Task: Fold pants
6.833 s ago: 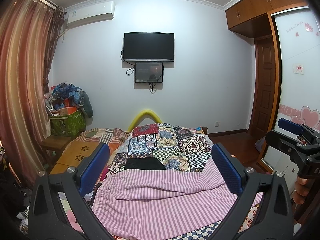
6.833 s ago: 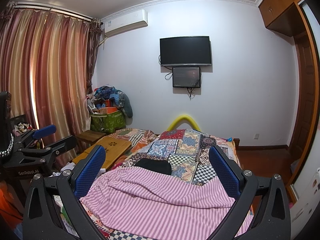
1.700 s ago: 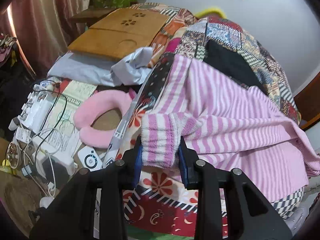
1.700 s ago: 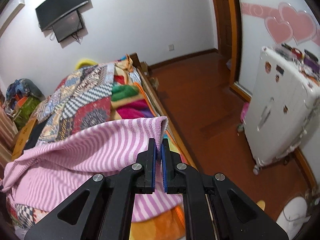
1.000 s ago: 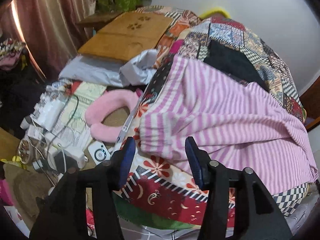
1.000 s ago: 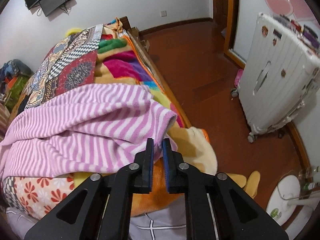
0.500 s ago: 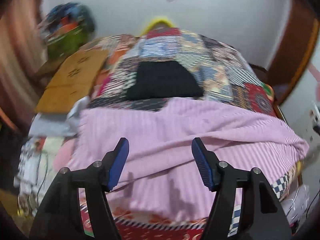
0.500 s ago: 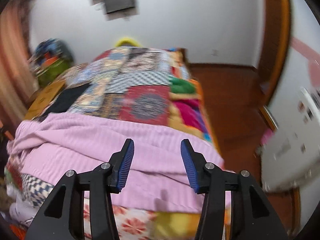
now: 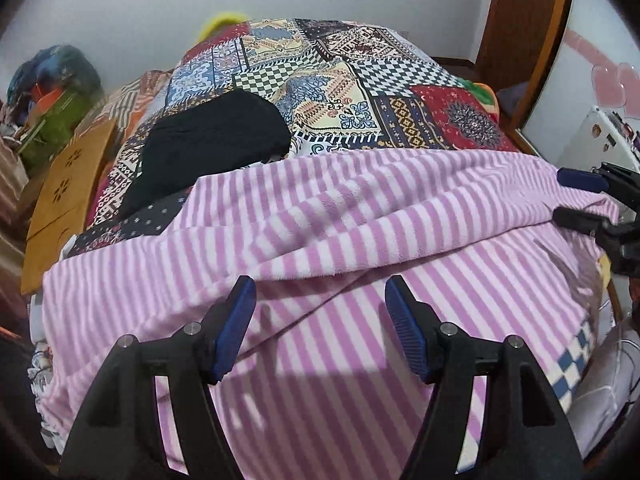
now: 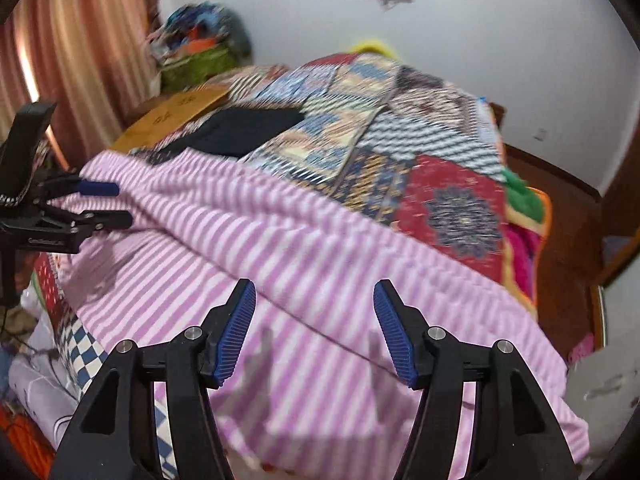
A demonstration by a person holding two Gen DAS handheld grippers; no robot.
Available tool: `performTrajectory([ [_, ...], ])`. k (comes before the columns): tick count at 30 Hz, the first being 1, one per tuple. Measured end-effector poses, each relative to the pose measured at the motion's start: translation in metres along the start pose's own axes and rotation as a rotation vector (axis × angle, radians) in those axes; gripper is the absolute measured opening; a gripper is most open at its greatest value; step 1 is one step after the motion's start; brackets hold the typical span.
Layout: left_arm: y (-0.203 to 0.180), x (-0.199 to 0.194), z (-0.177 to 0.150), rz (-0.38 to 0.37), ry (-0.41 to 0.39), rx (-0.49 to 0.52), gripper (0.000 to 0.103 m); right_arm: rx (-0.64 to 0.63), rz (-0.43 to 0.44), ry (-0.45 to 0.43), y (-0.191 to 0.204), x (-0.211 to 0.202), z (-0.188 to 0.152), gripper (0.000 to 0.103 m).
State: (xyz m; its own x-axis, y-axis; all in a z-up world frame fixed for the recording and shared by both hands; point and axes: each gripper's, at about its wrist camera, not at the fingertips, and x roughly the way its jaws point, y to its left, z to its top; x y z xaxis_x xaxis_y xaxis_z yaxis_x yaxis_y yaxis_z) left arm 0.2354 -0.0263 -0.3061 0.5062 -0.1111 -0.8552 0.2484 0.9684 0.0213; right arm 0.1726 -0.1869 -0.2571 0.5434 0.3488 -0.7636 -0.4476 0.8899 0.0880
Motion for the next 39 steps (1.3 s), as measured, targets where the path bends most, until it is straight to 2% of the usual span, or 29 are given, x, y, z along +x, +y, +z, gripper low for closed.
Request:
performTrajectory([
  [7, 0.008, 0.019, 0.006, 0.053, 0.001, 0.07, 0.071, -0.1, 0.051, 0.075, 0.022, 0.035, 0.007, 0.058],
  [10, 0.012, 0.025, 0.005, 0.07, 0.015, 0.101, 0.072, -0.101, 0.073, 0.07, 0.021, 0.042, 0.01, 0.058],
  [14, 0.025, 0.034, 0.005, 0.077, 0.031, 0.079, 0.072, -0.068, 0.112, 0.077, 0.015, 0.051, 0.016, 0.057],
  [15, 0.028, 0.034, 0.005, 0.063, 0.03, 0.063, 0.07, -0.059, 0.123, 0.077, 0.013, 0.053, 0.017, 0.05],
  [16, 0.03, 0.033, 0.006, 0.049, 0.025, 0.051, 0.058, -0.047, 0.139, 0.078, 0.012, 0.054, 0.018, 0.042],
  [17, 0.031, 0.033, 0.007, 0.04, 0.021, 0.045, 0.043, -0.038, 0.157, 0.082, 0.011, 0.056, 0.019, 0.039],
  [19, 0.031, 0.032, 0.009, 0.018, 0.027, 0.038, 0.026, -0.033, 0.176, 0.08, 0.011, 0.056, 0.02, 0.028],
  [20, 0.031, 0.032, 0.009, -0.005, 0.03, 0.031, 0.019, -0.034, 0.18, 0.077, 0.012, 0.056, 0.021, 0.025],
  [22, 0.028, 0.03, 0.009, -0.012, 0.033, 0.03, 0.012, -0.035, 0.194, 0.076, 0.013, 0.056, 0.021, 0.014],
  [25, 0.023, 0.021, 0.008, -0.007, 0.014, 0.033, 0.008, -0.026, 0.213, 0.07, 0.014, 0.054, 0.021, 0.009],
  [28, 0.022, 0.006, 0.006, -0.037, -0.007, 0.011, 0.002, -0.017, 0.225, 0.052, 0.014, 0.046, 0.022, 0.007],
  [33, 0.016, -0.023, -0.002, -0.064, -0.04, -0.002, 0.002, 0.008, 0.262, 0.013, 0.012, 0.023, 0.024, 0.007],
  [39, 0.009, -0.055, -0.016, -0.102, -0.067, -0.026, 0.002, -0.007, 0.267, -0.007, 0.02, -0.005, 0.015, 0.007],
])
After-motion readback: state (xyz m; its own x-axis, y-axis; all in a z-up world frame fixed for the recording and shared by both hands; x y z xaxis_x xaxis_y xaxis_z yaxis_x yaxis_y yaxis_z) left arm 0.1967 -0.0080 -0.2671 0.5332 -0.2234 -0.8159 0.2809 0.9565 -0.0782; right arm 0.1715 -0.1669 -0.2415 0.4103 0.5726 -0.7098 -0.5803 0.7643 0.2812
